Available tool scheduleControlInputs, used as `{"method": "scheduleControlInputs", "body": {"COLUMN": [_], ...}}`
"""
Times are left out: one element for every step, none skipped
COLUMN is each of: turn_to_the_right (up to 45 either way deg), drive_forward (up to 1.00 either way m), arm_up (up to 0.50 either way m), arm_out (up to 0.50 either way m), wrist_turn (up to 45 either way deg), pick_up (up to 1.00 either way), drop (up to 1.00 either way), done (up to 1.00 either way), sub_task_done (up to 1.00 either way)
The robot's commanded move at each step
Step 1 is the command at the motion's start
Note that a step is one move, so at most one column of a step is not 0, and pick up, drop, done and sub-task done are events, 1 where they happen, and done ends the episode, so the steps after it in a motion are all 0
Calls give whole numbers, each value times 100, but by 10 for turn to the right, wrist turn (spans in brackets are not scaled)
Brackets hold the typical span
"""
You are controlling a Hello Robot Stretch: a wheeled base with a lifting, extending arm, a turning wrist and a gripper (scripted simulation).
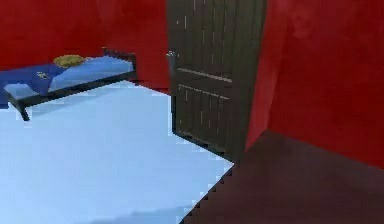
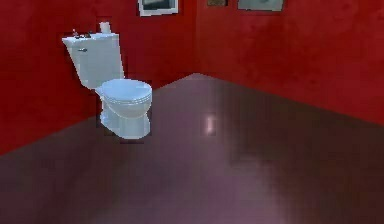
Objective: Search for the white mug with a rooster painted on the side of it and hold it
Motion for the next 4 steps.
{"method": "scheduleControlInputs", "body": {"turn_to_the_right": [-270, 0, -60, 0], "drive_forward": [0, 100, 0, 40], "arm_up": [0, 0, 0, 0], "arm_out": [0, 0, 0, 0], "wrist_turn": [0, 0, 0, 0], "pick_up": [0, 0, 0, 0], "drop": [0, 0, 0, 0], "done": [0, 0, 0, 0], "sub_task_done": [0, 0, 0, 0]}}
